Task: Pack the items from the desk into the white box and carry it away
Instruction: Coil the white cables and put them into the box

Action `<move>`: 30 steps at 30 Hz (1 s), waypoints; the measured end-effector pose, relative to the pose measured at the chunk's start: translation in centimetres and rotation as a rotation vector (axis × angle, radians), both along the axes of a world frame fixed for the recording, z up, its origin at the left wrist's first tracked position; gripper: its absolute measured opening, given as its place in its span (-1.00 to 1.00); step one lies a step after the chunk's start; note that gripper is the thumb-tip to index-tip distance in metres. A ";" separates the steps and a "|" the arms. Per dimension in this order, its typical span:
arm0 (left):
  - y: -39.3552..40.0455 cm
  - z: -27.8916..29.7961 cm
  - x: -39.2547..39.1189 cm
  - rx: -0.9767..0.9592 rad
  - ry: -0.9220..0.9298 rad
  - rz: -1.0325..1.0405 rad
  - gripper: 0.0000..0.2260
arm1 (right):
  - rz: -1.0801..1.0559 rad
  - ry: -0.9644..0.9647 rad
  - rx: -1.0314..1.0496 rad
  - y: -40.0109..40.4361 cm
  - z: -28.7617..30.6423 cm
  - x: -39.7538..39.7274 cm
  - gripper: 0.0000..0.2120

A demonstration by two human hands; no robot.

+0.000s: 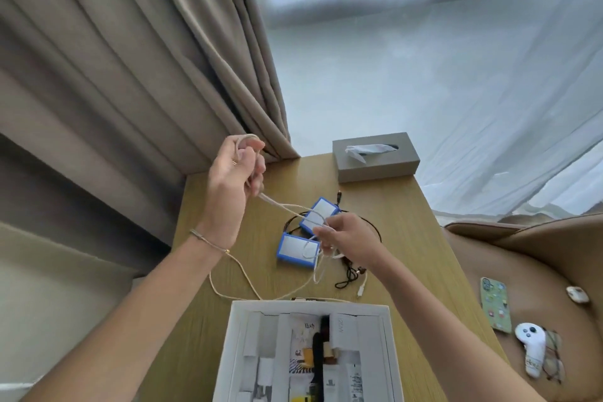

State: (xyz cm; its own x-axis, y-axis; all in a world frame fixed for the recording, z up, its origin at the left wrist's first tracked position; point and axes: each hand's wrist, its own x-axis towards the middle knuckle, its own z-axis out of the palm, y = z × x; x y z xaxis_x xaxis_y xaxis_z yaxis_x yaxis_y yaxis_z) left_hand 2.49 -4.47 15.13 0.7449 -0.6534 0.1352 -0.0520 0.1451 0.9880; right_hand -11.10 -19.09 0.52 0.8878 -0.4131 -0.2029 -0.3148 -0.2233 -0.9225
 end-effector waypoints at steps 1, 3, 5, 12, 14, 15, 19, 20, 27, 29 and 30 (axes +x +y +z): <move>1.1 -0.6 0.6 0.050 -0.043 0.041 -0.92 | 0.032 0.002 0.022 0.1 1.0 -0.1 -0.69; 3.0 -2.0 1.3 0.164 -0.147 0.099 -0.91 | 0.086 -0.036 0.109 0.4 3.1 -0.3 -0.69; 4.4 -3.4 1.4 0.263 -0.230 0.083 -0.73 | 0.122 -0.110 0.216 1.0 5.3 -0.2 -0.68; 4.2 -4.2 -1.6 0.745 -0.611 -0.272 -0.64 | 0.104 -0.160 0.114 4.9 9.8 2.5 -0.42; 4.0 -4.2 -2.1 0.689 -0.549 -0.337 -0.62 | 0.084 -0.157 0.019 5.2 10.6 2.8 -0.40; 4.3 -4.2 -2.2 0.603 -0.487 -0.372 -0.58 | 0.076 -0.170 0.033 5.3 10.8 2.7 -0.40; 5.4 -3.1 -1.6 0.287 -0.334 -0.257 -0.56 | 0.142 -0.251 0.241 5.1 10.6 1.5 -0.52; 5.5 -2.7 -1.4 0.230 -0.316 -0.132 -0.57 | 0.164 -0.265 0.217 5.1 10.2 1.2 -0.59; 6.5 0.6 1.4 0.076 -0.020 0.295 -0.60 | 0.183 -0.099 0.095 5.9 5.3 1.2 -0.78; 7.5 2.2 3.2 -0.085 0.254 0.246 -0.53 | 0.144 -0.045 0.138 6.0 3.6 0.7 -0.70; 8.1 2.7 4.2 -0.162 0.372 0.243 -0.51 | 0.127 -0.032 0.186 5.9 2.9 0.3 -0.68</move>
